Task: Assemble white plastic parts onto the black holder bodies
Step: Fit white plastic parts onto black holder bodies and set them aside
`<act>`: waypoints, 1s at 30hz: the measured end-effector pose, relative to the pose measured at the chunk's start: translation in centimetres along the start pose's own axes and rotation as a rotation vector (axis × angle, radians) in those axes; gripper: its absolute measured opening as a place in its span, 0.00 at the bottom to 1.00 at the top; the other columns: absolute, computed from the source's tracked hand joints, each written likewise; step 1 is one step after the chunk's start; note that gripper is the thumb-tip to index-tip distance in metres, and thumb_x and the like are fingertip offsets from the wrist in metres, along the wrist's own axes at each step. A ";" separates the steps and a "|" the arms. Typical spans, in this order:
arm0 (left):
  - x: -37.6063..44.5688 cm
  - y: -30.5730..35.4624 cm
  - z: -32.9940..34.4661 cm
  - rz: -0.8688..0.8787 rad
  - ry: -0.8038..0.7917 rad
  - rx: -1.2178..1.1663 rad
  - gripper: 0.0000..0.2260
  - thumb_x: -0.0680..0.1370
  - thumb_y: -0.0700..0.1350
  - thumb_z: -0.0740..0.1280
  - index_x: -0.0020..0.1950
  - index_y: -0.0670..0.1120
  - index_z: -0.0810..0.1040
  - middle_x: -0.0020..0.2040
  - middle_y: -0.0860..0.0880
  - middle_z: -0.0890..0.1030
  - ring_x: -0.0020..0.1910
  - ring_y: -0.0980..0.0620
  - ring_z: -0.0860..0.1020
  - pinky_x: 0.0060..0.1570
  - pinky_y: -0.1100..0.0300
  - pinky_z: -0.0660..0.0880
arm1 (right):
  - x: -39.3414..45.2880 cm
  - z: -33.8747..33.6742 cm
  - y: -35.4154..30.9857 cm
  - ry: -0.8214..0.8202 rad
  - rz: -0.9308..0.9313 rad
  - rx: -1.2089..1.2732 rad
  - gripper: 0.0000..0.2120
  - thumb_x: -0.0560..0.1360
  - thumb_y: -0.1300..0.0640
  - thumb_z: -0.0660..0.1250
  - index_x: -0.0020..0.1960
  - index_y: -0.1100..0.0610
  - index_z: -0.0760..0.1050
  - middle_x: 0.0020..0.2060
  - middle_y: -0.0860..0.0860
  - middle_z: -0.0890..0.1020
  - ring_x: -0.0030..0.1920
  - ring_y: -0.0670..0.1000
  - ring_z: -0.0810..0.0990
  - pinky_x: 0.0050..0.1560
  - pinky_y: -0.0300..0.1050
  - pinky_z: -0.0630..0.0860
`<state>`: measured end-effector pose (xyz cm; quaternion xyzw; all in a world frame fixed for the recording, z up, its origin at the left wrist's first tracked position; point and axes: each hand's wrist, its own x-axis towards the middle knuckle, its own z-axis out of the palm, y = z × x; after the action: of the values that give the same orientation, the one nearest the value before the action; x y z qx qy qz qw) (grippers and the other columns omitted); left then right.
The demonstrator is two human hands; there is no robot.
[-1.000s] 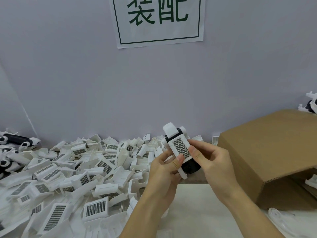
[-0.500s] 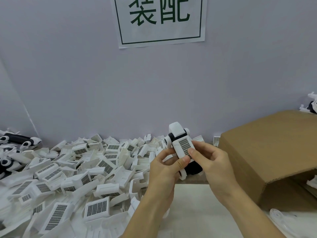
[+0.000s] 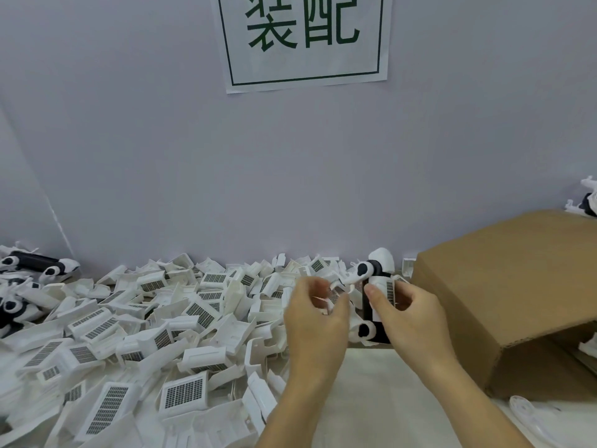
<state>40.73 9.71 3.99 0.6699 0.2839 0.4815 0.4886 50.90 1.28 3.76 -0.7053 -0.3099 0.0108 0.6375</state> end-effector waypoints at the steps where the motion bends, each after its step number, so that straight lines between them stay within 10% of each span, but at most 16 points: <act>1: 0.3 0.1 -0.4 0.019 0.047 0.027 0.10 0.75 0.47 0.75 0.52 0.54 0.76 0.50 0.56 0.79 0.50 0.57 0.77 0.50 0.62 0.76 | 0.1 -0.3 -0.1 -0.039 -0.004 -0.002 0.05 0.76 0.51 0.72 0.42 0.50 0.84 0.35 0.44 0.86 0.39 0.45 0.84 0.41 0.42 0.77; 6: 1.2 1.1 -2.0 -0.001 -0.197 0.000 0.20 0.71 0.64 0.73 0.59 0.61 0.75 0.55 0.60 0.79 0.55 0.64 0.78 0.49 0.67 0.75 | -0.1 -1.4 -1.3 -0.544 -0.127 0.031 0.14 0.77 0.60 0.71 0.38 0.44 0.82 0.30 0.43 0.80 0.33 0.41 0.77 0.36 0.31 0.70; 11: 1.9 1.0 -3.5 -0.141 -0.509 -0.086 0.06 0.78 0.53 0.71 0.46 0.52 0.80 0.39 0.51 0.82 0.37 0.54 0.82 0.34 0.62 0.79 | -0.4 -0.9 -1.6 -0.694 -0.110 0.029 0.07 0.75 0.50 0.72 0.51 0.47 0.85 0.44 0.49 0.87 0.47 0.49 0.85 0.52 0.46 0.80; 18: 1.6 0.6 -2.5 -0.164 -0.222 -0.048 0.11 0.80 0.51 0.66 0.47 0.44 0.74 0.37 0.48 0.80 0.34 0.49 0.81 0.27 0.60 0.76 | -1.7 1.9 -1.2 -0.507 -0.346 -0.179 0.16 0.81 0.44 0.61 0.42 0.52 0.76 0.37 0.49 0.78 0.38 0.50 0.77 0.39 0.48 0.75; 26: 1.8 0.5 -3.8 -0.257 -0.353 -0.026 0.12 0.81 0.50 0.64 0.49 0.40 0.74 0.45 0.42 0.78 0.32 0.51 0.82 0.28 0.55 0.78 | -1.1 1.3 -1.2 -0.623 -0.167 -0.158 0.18 0.81 0.47 0.65 0.39 0.58 0.76 0.28 0.51 0.73 0.26 0.46 0.71 0.29 0.42 0.71; 30: 1.5 0.5 -3.3 -0.164 -0.339 -0.018 0.10 0.82 0.50 0.63 0.47 0.44 0.72 0.34 0.53 0.77 0.32 0.53 0.81 0.28 0.56 0.78 | -1.3 1.6 -1.4 -0.558 -0.243 -0.191 0.09 0.79 0.49 0.68 0.44 0.54 0.81 0.36 0.49 0.81 0.38 0.49 0.78 0.40 0.46 0.76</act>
<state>38.18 12.13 5.18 0.7116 0.2469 0.3228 0.5731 48.66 2.09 4.23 -0.6895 -0.5545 0.0985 0.4554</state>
